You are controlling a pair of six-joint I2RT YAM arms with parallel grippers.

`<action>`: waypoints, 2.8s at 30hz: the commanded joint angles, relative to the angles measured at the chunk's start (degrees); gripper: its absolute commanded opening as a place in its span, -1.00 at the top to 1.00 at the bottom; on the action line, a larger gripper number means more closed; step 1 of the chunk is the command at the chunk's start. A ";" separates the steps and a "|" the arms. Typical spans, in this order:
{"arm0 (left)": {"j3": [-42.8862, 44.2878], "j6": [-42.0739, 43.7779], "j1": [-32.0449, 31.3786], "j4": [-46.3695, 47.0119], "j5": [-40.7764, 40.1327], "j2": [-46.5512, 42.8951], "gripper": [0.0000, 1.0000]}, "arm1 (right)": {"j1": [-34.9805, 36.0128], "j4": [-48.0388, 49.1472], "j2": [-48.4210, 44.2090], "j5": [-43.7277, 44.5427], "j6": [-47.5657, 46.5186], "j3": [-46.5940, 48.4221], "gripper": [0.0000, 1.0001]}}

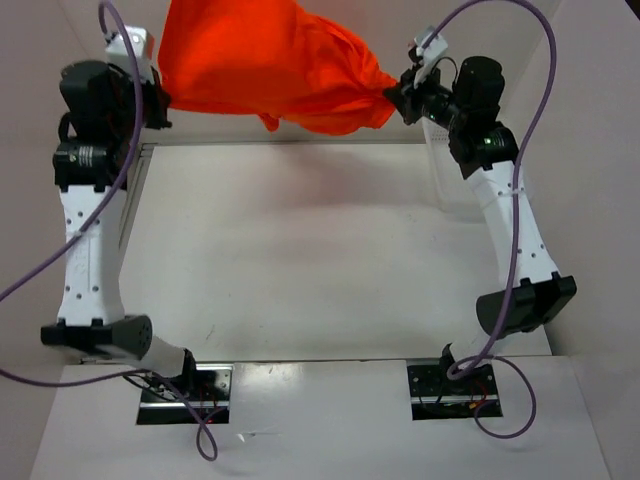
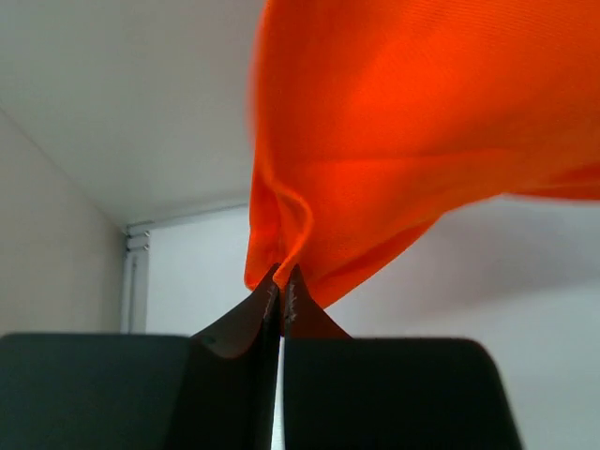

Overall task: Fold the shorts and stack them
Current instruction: Flatten the shorts out

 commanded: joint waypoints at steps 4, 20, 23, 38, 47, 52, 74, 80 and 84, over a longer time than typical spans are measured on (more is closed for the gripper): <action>-36.65 0.23 -4.25 -3.85 -4.36 -10.18 1.00 | 0.42 -6.91 -7.57 -9.60 -9.27 -25.92 1.00; -74.50 0.23 -11.03 -10.19 -3.49 -25.68 -0.37 | 9.74 -13.59 -19.35 7.10 -38.38 -64.98 1.00; -71.25 0.23 -11.03 -7.72 -4.89 -19.53 -0.34 | 9.74 -13.06 -18.83 7.10 -38.38 -64.98 1.00; -83.53 0.23 -29.39 -0.10 -16.48 -18.89 -0.34 | 9.74 -11.31 -16.63 8.68 -37.33 -63.31 1.00; -80.11 0.23 -29.39 6.97 -20.02 -13.62 -0.20 | 9.74 -11.83 -17.16 7.63 -36.27 -63.74 1.00; -81.17 0.23 -29.39 2.57 -17.12 -12.57 0.01 | 9.74 -11.83 -17.68 7.63 -36.27 -63.75 1.00; -42.60 0.23 -17.54 -4.11 -16.76 -18.09 1.00 | 9.74 -16.40 -24.36 3.49 -21.95 -33.64 1.00; -32.76 0.23 -14.72 -1.92 -20.36 -27.50 1.00 | 6.94 -15.71 -28.40 0.34 -13.52 -21.24 1.00; -26.96 0.23 -13.49 0.01 -23.79 -31.72 1.00 | -0.53 -12.36 -29.72 -5.72 -5.08 -15.16 1.00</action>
